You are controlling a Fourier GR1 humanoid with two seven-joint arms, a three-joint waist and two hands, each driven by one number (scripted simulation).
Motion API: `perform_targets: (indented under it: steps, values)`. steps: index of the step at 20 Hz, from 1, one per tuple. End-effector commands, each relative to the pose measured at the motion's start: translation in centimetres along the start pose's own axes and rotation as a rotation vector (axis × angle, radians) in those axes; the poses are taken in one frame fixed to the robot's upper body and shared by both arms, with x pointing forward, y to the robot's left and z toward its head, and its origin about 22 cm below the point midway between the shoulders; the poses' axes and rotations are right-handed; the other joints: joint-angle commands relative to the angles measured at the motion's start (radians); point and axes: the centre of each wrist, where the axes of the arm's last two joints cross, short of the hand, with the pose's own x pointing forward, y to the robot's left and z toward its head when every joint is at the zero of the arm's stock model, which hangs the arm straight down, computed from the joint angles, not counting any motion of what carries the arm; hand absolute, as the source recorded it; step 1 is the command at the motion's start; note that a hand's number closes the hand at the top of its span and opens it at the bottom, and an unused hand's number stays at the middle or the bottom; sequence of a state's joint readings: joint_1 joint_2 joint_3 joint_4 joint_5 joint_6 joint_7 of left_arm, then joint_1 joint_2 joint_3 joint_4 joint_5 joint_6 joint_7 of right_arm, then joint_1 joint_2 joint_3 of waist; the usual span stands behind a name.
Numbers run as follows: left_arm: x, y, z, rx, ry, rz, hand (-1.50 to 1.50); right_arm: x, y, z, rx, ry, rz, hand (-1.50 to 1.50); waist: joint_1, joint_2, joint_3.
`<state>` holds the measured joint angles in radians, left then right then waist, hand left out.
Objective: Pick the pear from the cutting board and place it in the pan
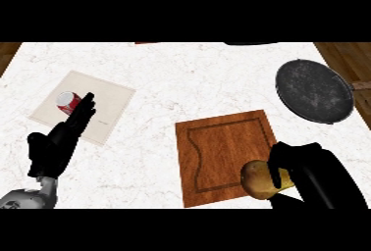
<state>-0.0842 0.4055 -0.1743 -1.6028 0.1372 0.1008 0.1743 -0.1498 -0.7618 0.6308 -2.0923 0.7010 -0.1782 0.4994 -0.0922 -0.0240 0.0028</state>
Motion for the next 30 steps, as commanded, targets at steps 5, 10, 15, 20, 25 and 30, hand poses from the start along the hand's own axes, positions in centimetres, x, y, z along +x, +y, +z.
perform_targets:
  steps: [5, 10, 15, 20, 25, 30]
  values:
    - [1.9, -3.0, -1.0, -0.046, -0.053, 0.000, 0.00, -6.2, -1.4, 4.7, -0.183, 0.138, -0.072, 1.50, 0.064, 0.021, -0.001]
    - [1.9, -1.5, -1.7, -0.064, -0.049, -0.020, 0.00, -10.7, -3.1, 2.7, -0.265, 0.193, -0.260, 1.50, 0.087, 0.026, -0.001]
    - [2.0, -1.5, -2.1, -0.093, -0.048, -0.006, 0.00, -16.9, 0.1, 1.0, -0.272, 0.215, -0.186, 1.50, 0.104, 0.028, -0.001]
    - [1.8, -2.4, -2.6, -0.097, -0.063, 0.007, 0.00, -19.9, 0.7, -3.6, -0.331, 0.256, -0.130, 1.50, 0.118, 0.031, -0.002]
    - [3.7, -2.3, -2.6, -0.107, -0.047, -0.016, 0.00, -24.5, 1.6, -4.7, -0.332, 0.260, -0.113, 1.50, 0.120, 0.031, -0.001]
    - [2.3, -1.9, -2.2, -0.098, -0.075, -0.018, 0.00, -26.6, 3.2, -6.5, -0.324, 0.271, -0.102, 1.50, 0.122, 0.032, -0.001]
